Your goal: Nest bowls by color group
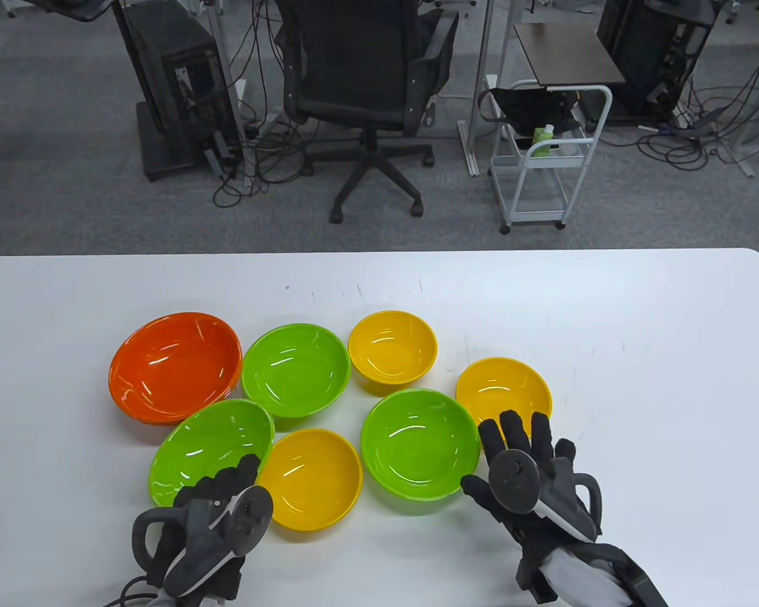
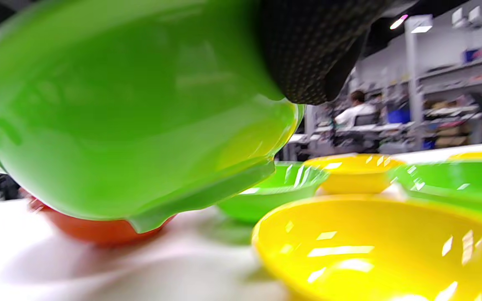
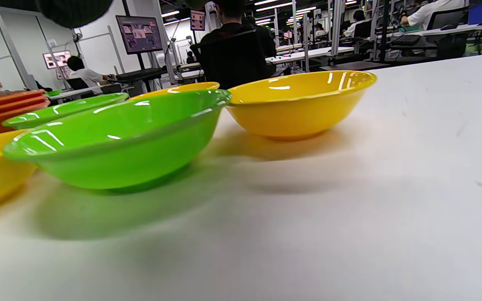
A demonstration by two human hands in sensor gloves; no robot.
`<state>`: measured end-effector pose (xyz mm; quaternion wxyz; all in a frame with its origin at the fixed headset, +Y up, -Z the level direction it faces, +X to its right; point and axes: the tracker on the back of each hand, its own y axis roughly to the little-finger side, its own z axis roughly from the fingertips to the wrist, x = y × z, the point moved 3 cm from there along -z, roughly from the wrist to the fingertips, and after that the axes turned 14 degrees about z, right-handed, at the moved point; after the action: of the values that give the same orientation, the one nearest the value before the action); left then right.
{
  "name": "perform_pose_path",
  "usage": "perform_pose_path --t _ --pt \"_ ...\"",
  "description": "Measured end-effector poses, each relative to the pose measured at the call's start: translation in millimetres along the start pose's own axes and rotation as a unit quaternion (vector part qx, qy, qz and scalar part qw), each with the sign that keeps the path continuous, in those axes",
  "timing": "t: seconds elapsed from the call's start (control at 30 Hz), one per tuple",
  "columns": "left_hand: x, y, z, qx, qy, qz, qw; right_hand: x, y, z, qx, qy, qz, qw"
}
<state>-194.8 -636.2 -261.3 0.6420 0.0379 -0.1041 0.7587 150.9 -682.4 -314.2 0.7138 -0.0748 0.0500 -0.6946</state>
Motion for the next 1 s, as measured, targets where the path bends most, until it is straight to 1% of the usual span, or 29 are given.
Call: perform_pose_path --t 0.1,0.23,0.33,0.4,0.47,0.53,0.63,0.73,0.8,0.93,1.0 --pt "8 -24 -6 -0.049 -0.022 -0.001 0.999 -12 -11 -5 -0.019 0.014 -0.026 0.999" --pt "7 -49 -18 -0.107 -0.042 0.016 0.993 -27 -25 -14 -0.037 0.033 -0.075 0.996" --pt "-1 -65 -26 -0.151 -0.052 0.028 0.987 -33 -32 -24 -0.045 0.045 -0.119 0.991" --pt "-9 -75 -29 -0.195 -0.068 0.014 0.978 -33 -34 -32 -0.044 0.04 -0.153 0.986" --pt "-17 -83 -32 -0.219 -0.071 0.008 0.973 -31 -35 -40 -0.037 0.033 -0.198 0.979" --pt "-26 -90 -33 -0.238 -0.068 0.022 0.969 -27 -34 -51 -0.028 0.018 -0.247 0.969" --pt "-35 -96 -33 -0.254 -0.054 0.024 0.965 -19 -35 -63 -0.019 -0.017 -0.27 0.963" --pt "-41 -98 -32 -0.266 -0.049 0.026 0.962 -11 -38 -70 -0.009 -0.031 -0.282 0.959" --pt "-43 -99 -32 -0.27 -0.051 0.03 0.961 -6 -41 -74 -0.008 -0.042 -0.274 0.961" --pt "-45 -98 -32 -0.272 -0.048 0.029 0.961 -2 -43 -78 -0.002 -0.048 -0.261 0.964" --pt "-45 -97 -32 -0.271 -0.048 0.035 0.961 -2 -44 -79 -0.004 -0.045 -0.286 0.957"
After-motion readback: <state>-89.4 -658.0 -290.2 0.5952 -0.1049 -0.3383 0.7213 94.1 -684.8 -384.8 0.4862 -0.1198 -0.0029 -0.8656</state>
